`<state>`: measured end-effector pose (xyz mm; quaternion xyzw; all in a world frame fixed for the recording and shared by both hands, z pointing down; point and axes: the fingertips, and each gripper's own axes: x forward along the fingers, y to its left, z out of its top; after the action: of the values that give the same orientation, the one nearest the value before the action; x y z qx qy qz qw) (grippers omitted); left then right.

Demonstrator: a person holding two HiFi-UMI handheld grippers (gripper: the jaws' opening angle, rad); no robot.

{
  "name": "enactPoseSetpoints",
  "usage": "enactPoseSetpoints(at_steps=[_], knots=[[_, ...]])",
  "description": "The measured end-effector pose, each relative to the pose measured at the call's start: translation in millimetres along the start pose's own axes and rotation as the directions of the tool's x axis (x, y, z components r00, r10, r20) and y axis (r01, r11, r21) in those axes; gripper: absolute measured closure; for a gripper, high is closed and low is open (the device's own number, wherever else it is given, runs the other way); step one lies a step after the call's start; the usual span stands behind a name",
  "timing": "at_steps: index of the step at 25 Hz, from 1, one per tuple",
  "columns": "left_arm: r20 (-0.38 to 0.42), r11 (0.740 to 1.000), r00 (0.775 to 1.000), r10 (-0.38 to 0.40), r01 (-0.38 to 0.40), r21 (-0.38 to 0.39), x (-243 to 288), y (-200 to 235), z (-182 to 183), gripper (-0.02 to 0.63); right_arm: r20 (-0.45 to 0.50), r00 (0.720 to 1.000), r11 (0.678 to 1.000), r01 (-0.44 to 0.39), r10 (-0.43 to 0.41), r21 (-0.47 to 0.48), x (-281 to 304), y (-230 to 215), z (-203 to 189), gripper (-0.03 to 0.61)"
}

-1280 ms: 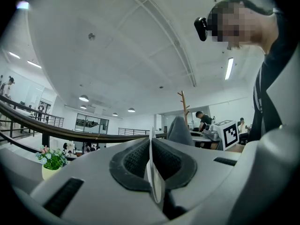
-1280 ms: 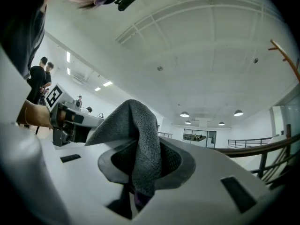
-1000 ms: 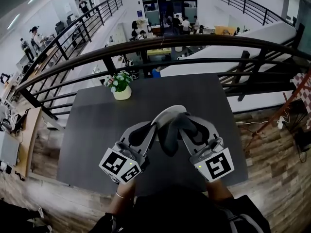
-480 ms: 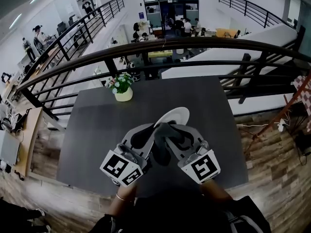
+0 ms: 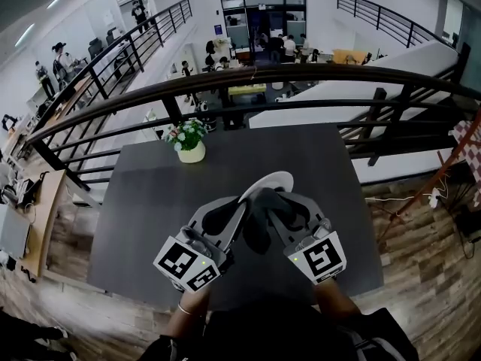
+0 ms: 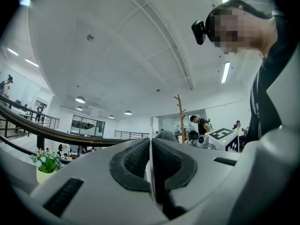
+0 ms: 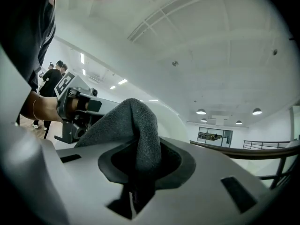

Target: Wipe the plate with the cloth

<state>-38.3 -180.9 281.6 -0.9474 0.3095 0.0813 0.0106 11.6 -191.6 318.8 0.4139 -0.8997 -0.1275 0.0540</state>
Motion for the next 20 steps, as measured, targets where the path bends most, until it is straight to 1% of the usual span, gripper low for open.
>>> enactPoseSetpoints(at_steps=[7,15,20], knots=[[0.008,1.0,1.0,0.001,-0.001,-0.003,-2,0,4,0.597,-0.014,0.999,0.999,0.038,-0.038,-0.001,-2,-14,-4,0.499],[0.008,1.0,1.0,0.011,-0.011,-0.011,1,0,2,0.597,-0.022,0.999,0.999,0.048,-0.049,-0.009,-3,-26,-10,0.499],[0.019,1.0,1.0,0.017,-0.017,-0.012,-3,3,4,0.597,-0.034,0.996,0.996,0.084,-0.084,-0.003,-4,-34,-13,0.499]])
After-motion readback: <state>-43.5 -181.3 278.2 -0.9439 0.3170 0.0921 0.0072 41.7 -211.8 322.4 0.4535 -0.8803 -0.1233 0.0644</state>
